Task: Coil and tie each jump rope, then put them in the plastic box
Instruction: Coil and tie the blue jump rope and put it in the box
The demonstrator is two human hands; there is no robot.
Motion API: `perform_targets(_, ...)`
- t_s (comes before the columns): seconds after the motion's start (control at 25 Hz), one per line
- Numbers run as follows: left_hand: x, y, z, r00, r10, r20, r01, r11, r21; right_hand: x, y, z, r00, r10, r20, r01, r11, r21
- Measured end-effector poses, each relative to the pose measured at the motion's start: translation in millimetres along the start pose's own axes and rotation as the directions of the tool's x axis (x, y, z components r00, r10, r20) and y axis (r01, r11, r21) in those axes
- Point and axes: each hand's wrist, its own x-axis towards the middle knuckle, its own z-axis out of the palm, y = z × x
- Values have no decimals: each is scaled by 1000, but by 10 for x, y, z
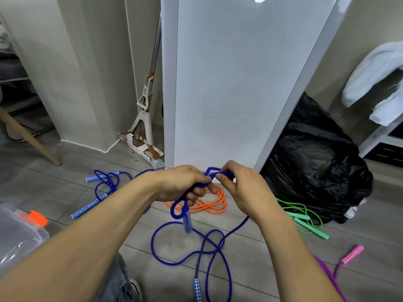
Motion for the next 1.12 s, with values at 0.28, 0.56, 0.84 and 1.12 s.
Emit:
perform_targets(0.28, 0, 0, -187, 986, 56, -155, -73, 992, -106, 3, 142, -132, 991, 134, 28, -134, 991, 27)
perform_targets(0.56, 79, 29, -418, 586, 22, -810, -355, 905, -233, 32, 491, -203, 940, 327, -97, -323, 945, 57)
perform_targets(0.84, 75, 55, -92, 718, 101, -689, -399, 870, -289, 99, 26, -37, 934, 331, -136, -282, 915, 288)
perform_targets(1.12, 129, 1, 247, 834, 169, -526, -333, 913, -235, -5, -247, 237, 986, 150, -77, -133, 973, 190)
